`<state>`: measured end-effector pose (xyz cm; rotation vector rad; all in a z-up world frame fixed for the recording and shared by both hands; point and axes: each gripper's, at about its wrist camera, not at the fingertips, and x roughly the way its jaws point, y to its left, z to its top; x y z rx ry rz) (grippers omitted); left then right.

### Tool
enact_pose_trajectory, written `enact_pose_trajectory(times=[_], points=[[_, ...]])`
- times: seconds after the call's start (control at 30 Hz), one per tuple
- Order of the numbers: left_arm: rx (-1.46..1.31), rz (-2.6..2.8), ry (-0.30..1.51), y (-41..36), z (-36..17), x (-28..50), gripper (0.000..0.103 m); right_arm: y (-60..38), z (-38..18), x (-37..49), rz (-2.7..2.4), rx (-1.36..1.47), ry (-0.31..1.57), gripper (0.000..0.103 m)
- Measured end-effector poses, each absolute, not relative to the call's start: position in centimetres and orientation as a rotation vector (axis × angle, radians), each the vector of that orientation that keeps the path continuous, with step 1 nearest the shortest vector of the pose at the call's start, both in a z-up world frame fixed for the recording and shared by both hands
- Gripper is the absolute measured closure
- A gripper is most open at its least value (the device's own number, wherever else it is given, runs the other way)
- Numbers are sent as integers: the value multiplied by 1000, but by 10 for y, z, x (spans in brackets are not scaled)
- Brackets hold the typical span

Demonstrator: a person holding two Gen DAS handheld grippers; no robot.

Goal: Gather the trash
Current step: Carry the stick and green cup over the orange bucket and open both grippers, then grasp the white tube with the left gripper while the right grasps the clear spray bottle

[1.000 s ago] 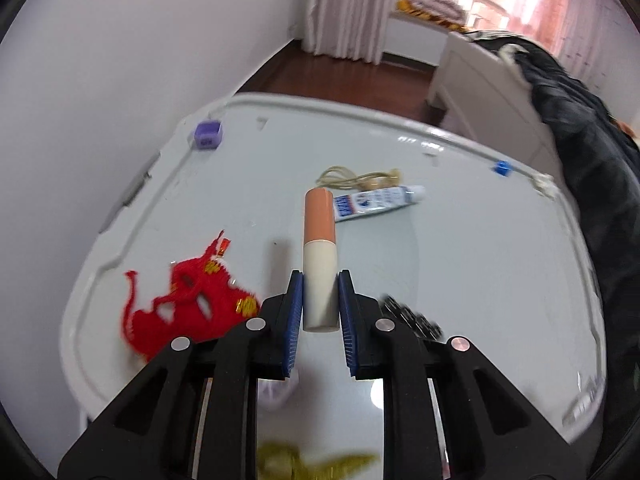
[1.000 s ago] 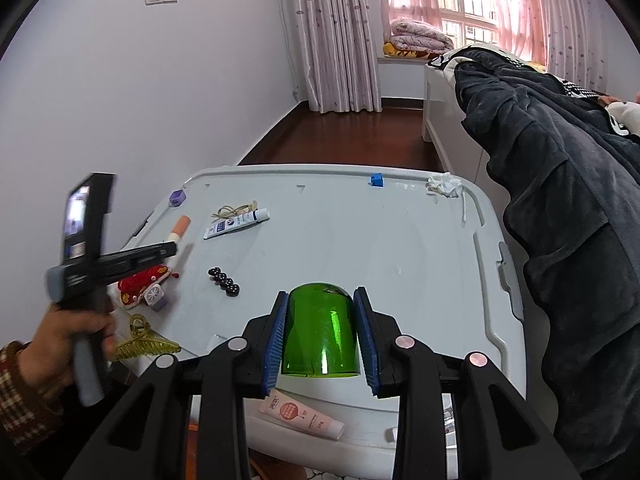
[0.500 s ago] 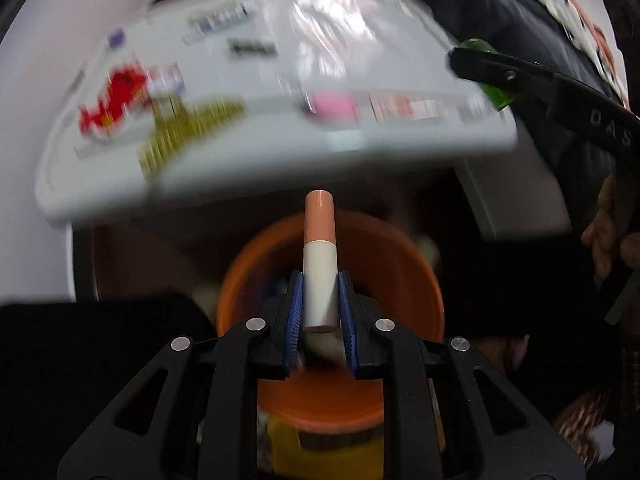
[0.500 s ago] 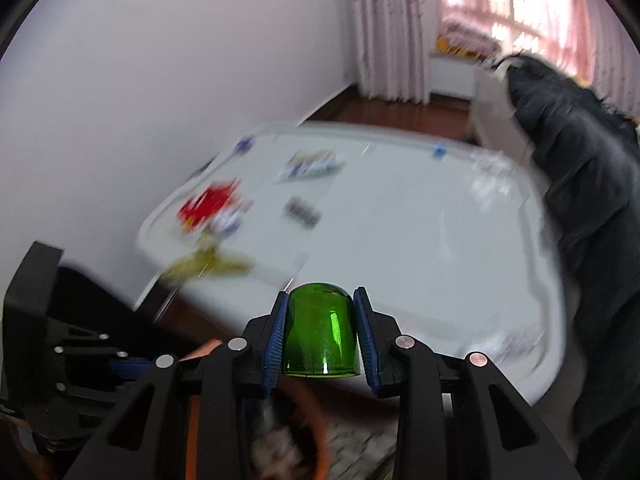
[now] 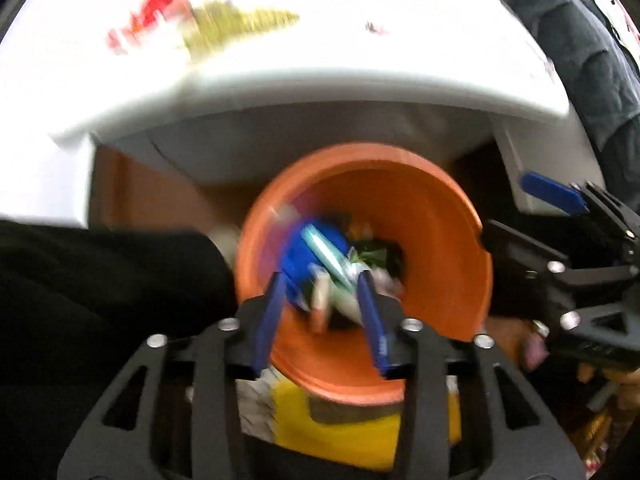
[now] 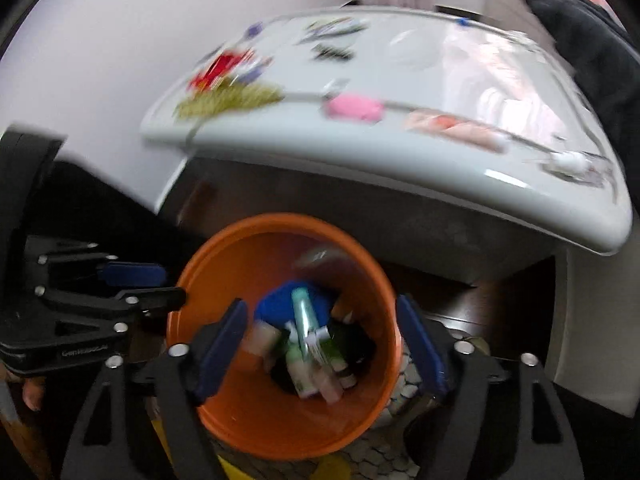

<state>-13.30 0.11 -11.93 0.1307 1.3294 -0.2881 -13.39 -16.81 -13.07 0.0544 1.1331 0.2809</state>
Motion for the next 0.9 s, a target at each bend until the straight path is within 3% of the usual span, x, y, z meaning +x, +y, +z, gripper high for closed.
enact_pose_trajectory(times=[0.1, 0.37, 0.9], points=[[201, -228, 1190, -3, -94, -123, 52, -185, -124, -127, 247, 133, 1111, 21], [203, -159, 1013, -8, -47, -82, 51, -192, -124, -126, 220, 148, 1096, 21], [214, -169, 992, -27, -41, -46, 51, -204, -115, -116, 165, 142, 1062, 21]])
